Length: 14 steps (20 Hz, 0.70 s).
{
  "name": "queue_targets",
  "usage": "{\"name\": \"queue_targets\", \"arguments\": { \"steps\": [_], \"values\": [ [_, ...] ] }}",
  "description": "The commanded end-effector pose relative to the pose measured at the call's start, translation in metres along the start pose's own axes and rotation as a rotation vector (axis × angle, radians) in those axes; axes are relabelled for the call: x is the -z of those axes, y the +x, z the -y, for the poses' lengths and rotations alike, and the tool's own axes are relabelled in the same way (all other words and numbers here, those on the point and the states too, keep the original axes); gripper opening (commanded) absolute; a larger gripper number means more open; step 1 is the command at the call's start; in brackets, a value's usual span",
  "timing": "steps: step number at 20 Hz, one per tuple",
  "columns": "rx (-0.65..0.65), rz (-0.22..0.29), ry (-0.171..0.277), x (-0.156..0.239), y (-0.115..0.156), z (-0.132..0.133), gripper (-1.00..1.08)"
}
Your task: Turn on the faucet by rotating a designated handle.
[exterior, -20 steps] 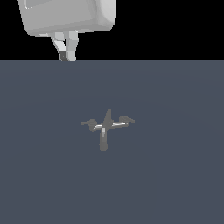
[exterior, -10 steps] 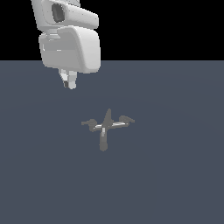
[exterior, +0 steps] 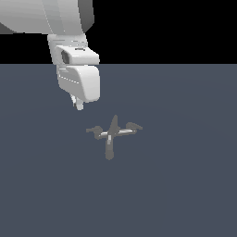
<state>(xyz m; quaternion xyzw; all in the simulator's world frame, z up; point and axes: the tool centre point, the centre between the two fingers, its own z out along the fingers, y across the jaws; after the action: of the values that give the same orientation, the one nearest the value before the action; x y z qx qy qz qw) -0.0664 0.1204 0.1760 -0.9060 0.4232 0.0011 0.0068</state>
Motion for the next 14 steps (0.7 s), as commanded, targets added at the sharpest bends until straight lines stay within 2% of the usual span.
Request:
{"name": "queue_targets", "arguments": {
  "steps": [1, 14],
  "values": [
    [-0.041, -0.002, -0.001, -0.015, 0.006, 0.009, -1.0],
    [-0.243, -0.01, -0.009, -0.088, 0.043, 0.049, -1.0]
  ]
}}
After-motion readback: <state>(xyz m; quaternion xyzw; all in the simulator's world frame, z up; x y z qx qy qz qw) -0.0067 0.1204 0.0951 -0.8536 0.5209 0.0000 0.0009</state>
